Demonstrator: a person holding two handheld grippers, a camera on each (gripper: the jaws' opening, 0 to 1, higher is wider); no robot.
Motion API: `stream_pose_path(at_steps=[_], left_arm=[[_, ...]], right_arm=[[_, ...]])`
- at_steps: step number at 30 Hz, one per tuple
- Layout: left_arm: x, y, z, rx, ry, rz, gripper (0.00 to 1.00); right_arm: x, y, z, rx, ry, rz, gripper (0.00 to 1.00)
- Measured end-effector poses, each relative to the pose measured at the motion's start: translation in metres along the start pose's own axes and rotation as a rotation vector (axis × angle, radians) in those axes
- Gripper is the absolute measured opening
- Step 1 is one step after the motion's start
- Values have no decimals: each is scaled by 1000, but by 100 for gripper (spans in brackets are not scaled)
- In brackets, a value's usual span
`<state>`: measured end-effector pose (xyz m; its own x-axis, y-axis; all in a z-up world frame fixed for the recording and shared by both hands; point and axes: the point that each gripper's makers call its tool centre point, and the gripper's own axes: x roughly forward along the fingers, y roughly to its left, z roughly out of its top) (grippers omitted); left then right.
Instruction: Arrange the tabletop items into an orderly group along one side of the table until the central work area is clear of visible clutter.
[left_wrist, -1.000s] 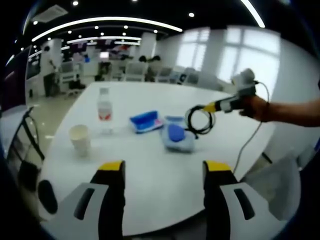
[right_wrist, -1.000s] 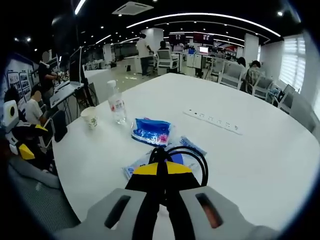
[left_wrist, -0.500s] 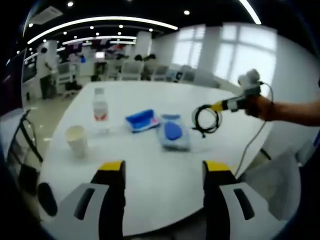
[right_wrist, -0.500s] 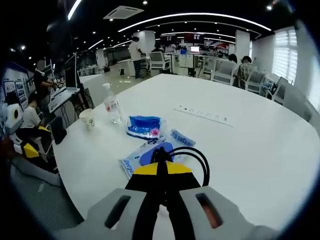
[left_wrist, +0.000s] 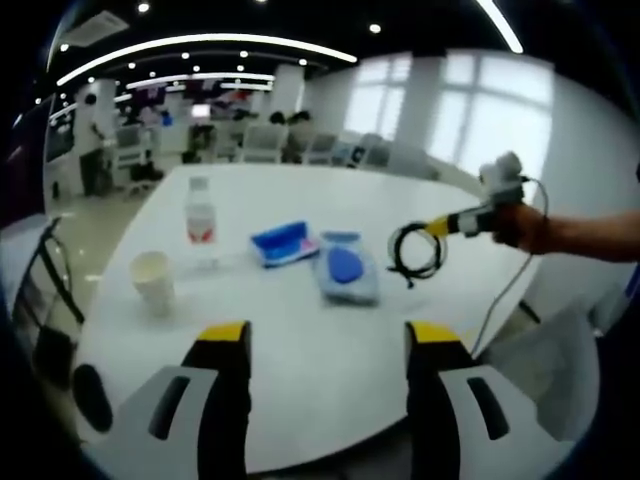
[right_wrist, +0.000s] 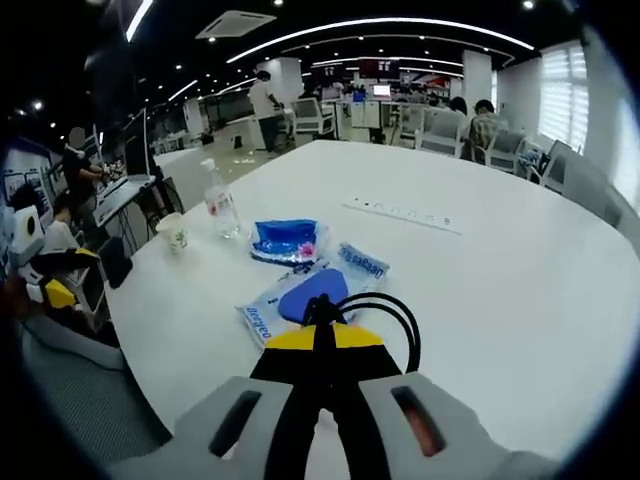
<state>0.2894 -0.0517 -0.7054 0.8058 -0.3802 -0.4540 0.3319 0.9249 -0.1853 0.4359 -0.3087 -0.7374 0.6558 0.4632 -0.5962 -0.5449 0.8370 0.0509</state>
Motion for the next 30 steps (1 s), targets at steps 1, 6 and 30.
stream_pose_path(at_steps=[1, 6, 30], left_arm=[[0, 0, 0, -1, 1, 0, 58], [1, 0, -2, 7, 9, 1, 57], [0, -2, 0, 10, 5, 0, 57]], right_arm=[[0, 0, -2, -1, 3, 0, 2], [5, 2, -15, -23, 38, -3, 2], [18, -11, -80, -160, 233, -64, 2]])
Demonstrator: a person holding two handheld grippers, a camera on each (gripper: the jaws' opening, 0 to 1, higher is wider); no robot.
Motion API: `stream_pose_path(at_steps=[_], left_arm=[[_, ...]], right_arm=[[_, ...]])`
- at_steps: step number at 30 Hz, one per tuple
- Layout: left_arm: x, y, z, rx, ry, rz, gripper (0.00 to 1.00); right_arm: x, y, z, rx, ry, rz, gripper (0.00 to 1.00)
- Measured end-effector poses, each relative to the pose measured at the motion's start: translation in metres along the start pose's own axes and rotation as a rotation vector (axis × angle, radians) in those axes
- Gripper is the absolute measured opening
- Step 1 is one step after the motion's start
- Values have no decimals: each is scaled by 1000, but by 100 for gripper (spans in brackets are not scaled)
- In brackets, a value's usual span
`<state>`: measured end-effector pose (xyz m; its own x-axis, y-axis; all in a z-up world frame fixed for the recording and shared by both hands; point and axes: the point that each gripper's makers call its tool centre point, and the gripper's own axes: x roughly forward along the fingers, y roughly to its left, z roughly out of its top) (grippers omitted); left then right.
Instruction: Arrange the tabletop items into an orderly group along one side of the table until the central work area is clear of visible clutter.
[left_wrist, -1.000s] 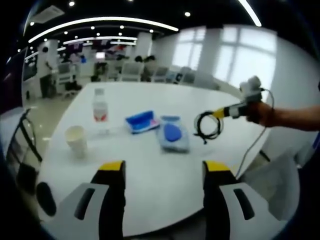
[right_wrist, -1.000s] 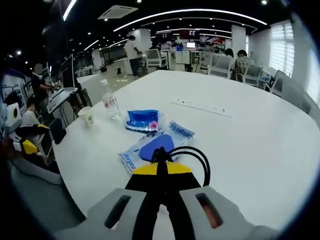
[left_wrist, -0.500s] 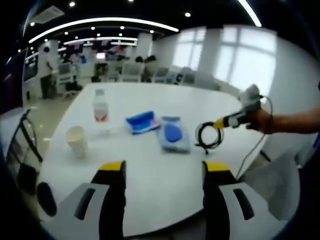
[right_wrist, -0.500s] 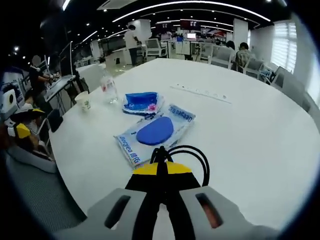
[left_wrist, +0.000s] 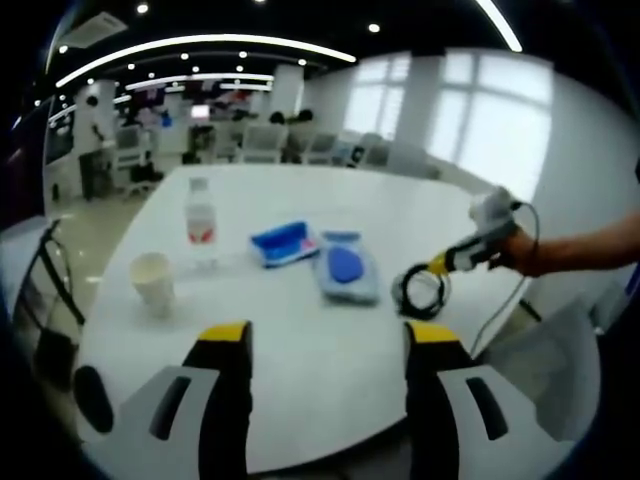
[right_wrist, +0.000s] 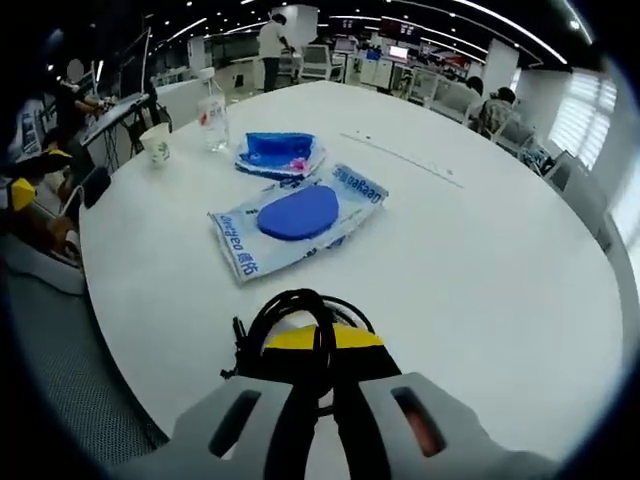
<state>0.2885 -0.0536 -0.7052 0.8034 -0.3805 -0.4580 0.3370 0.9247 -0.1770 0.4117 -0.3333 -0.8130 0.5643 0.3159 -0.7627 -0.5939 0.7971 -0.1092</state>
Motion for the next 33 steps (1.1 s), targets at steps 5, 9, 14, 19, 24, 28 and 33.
stream_pose_path(at_steps=[5, 9, 14, 19, 24, 28, 33], left_arm=[[0, 1, 0, 1, 0, 6, 57], [0, 1, 0, -1, 0, 6, 57], [0, 2, 0, 1, 3, 7, 57], [1, 2, -1, 4, 7, 12, 56], [2, 3, -2, 6, 12, 15, 56], [2, 3, -2, 7, 13, 16, 57], [1, 6, -2, 1, 10, 26, 58]], right_arm=[[6, -1, -10, 15, 19, -5, 2], [14, -3, -26, 31, 53, -15, 3], [22, 2, -44, 34, 97, -7, 4], [25, 5, -55, 53, 119, -1, 5], [27, 4, -55, 62, 115, 0, 5], [27, 4, -56, 78, 114, 13, 6], [28, 11, -52, 96, 82, 43, 19]])
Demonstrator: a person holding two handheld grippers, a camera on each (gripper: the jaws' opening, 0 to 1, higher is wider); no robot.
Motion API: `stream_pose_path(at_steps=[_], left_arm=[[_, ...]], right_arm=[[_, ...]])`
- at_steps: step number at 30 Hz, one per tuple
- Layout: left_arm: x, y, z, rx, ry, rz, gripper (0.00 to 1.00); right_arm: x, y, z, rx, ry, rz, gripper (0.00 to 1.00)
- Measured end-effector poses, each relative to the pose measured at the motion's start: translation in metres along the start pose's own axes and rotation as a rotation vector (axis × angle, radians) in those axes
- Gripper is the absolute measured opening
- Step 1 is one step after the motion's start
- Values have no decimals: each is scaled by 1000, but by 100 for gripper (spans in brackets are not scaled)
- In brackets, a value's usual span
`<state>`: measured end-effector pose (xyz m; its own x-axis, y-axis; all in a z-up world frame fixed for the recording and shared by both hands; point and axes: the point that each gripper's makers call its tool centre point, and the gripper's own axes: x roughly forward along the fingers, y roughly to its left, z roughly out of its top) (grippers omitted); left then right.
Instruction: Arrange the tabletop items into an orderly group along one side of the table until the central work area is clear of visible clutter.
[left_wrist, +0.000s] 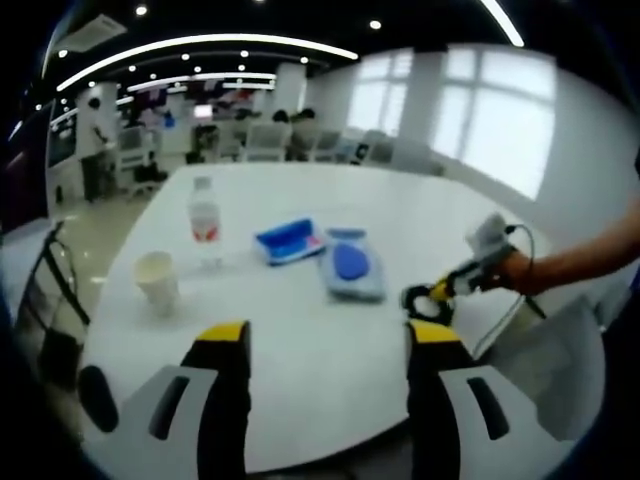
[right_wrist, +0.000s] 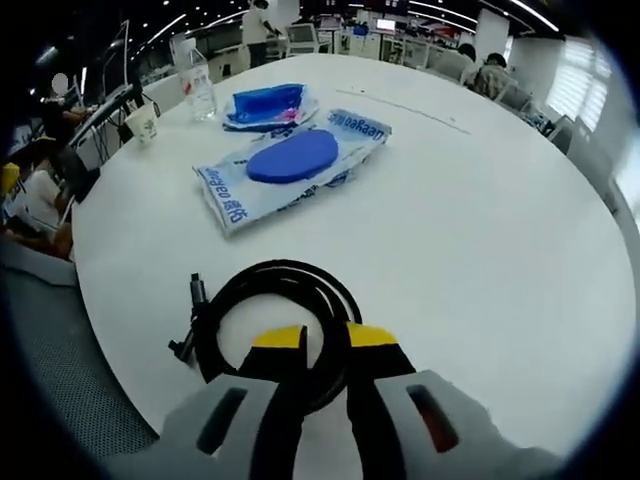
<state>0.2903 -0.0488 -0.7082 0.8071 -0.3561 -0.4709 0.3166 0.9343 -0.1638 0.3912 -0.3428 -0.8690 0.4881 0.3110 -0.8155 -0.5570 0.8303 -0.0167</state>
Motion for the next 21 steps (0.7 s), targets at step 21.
stream_pose_path(at_steps=[21], left_arm=[[1, 1, -4, 10, 19, 3, 58]], right_arm=[[3, 0, 76, 45, -133, 27, 41]])
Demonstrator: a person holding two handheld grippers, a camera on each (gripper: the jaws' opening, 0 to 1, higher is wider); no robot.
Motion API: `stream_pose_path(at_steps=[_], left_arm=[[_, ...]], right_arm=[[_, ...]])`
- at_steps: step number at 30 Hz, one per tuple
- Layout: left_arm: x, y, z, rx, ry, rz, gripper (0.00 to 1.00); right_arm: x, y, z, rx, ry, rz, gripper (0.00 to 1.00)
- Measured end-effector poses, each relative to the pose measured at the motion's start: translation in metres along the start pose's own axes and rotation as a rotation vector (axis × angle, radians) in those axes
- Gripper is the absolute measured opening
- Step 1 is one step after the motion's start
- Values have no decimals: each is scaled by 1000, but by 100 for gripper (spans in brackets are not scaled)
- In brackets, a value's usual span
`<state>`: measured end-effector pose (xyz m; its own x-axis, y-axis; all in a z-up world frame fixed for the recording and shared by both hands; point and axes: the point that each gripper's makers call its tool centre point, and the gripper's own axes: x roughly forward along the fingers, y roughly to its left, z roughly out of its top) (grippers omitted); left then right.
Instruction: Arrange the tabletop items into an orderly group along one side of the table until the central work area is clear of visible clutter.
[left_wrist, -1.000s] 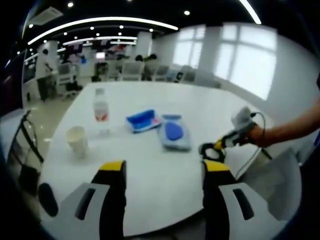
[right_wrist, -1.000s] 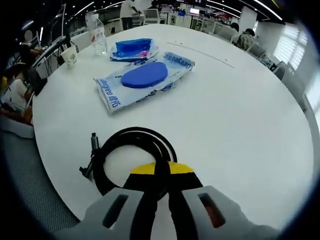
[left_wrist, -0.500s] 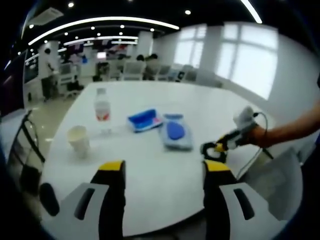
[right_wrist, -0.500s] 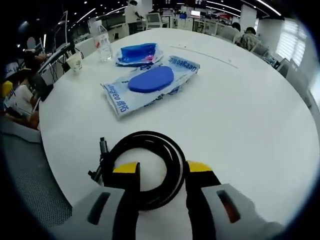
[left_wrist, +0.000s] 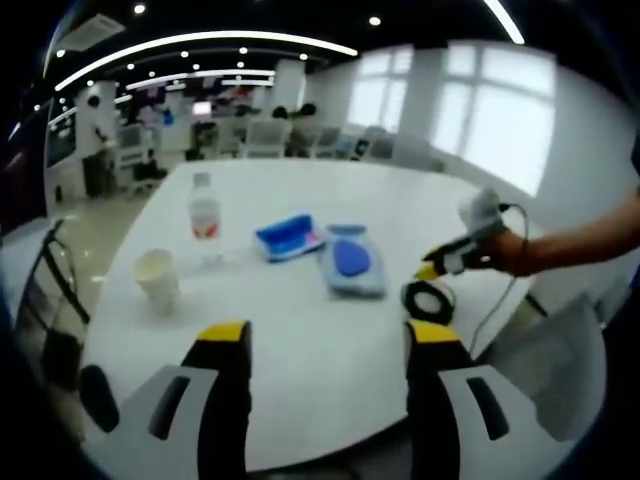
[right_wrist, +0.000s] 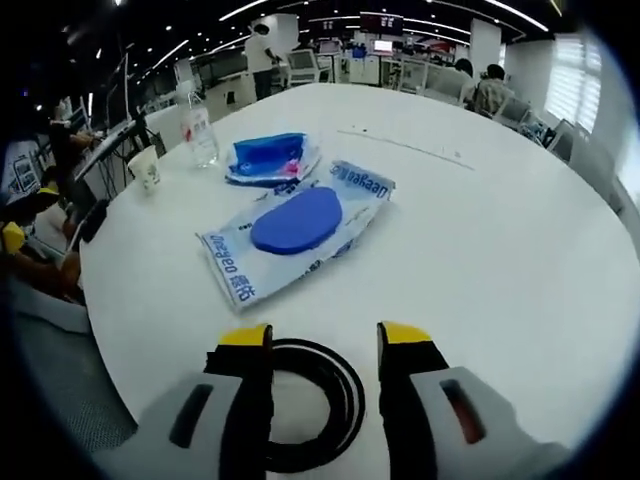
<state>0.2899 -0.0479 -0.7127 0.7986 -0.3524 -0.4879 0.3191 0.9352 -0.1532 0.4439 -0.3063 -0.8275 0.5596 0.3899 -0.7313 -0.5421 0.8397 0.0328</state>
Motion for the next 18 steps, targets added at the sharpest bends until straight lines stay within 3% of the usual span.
stream_pose_path(at_steps=[16, 18], left_arm=[[0, 8, -3, -5, 7, 29, 59], [0, 9, -3, -8, 7, 32, 59]], right_arm=[[81, 30, 95, -37, -23, 75, 36], [84, 44, 102, -27, -25, 83, 32]])
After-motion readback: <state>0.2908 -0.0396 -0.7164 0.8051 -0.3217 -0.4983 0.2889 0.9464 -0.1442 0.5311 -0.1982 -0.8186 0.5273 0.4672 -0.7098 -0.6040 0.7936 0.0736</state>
